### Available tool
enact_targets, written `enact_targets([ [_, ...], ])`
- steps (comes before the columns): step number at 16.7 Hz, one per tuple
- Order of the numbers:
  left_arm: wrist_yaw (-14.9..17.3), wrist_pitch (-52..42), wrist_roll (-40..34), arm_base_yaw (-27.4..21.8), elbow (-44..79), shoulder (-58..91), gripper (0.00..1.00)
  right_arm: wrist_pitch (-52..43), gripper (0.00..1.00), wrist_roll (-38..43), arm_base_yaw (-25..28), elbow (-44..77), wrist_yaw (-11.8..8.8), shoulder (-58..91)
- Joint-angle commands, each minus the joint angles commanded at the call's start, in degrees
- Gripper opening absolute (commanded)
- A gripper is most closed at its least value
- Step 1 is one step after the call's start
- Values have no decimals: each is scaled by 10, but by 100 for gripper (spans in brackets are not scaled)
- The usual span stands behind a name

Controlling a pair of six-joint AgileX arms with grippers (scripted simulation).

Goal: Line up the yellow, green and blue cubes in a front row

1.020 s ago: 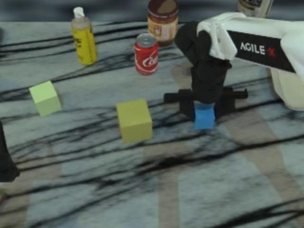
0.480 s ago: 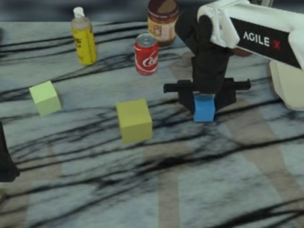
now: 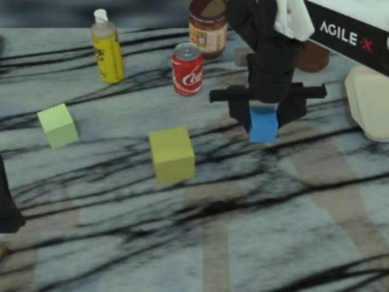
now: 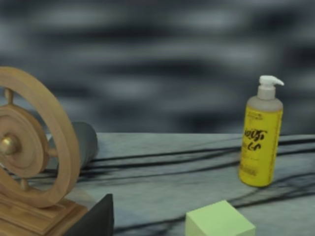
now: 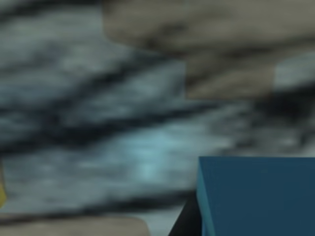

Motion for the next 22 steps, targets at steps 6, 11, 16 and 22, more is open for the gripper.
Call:
enact_targets([
  [6,0,0,0,0,0,0,100,32,0,27,22,-99,0,-78],
  [11,0,0,0,0,0,0,100,81,0,73,63,-299,-3,-204],
  [16,0,0,0,0,0,0,100,111,0,100,89,-387,-4,-278],
  [22,0,0,0,0,0,0,100,120,0,100,86,-393,-4,-272],
])
